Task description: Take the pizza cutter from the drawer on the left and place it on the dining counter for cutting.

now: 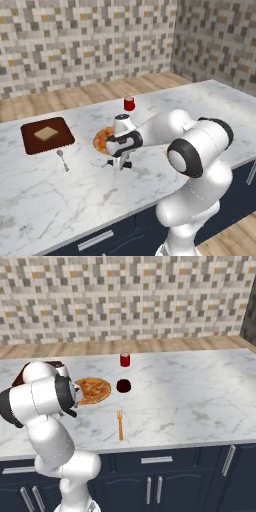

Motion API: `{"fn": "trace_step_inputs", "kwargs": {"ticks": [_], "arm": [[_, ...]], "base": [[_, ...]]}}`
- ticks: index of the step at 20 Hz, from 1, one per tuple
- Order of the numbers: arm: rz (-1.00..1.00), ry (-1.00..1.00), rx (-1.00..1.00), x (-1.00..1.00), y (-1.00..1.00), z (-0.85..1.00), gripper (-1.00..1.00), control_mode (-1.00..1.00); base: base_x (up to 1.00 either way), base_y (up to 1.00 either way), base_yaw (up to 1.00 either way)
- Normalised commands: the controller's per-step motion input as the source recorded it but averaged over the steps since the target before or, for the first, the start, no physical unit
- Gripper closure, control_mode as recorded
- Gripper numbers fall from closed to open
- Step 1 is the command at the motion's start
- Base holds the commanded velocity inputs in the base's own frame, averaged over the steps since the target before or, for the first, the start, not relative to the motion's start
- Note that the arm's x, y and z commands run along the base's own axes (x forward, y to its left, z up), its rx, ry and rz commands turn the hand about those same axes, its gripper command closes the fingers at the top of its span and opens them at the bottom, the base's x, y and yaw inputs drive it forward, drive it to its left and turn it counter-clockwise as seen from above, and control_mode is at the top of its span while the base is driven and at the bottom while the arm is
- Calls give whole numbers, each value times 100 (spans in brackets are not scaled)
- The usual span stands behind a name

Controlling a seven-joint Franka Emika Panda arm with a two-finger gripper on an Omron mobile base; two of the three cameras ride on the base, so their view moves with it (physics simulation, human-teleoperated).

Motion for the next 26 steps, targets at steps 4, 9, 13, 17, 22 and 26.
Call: {"fn": "trace_step_inputs", "kwargs": {"ticks": [4, 9, 13, 17, 22, 26], "arm": [[-3, -1, 5, -43, 0, 35, -100, -100], [-17, -8, 0, -53, 4, 26, -100, -100], [-24, -7, 0, -55, 2, 23, -100, -100], [-25, -3, 0, -53, 0, 26, -100, -100], [-25, -2, 1, -58, 0, 25, -100, -100], [-23, -11, 2, -64, 0, 20, -100, -100]], "base": [[0, 0, 0], [0, 0, 0], [0, 0, 0], [0, 0, 0], [0, 0, 0], [0, 0, 0]]}}
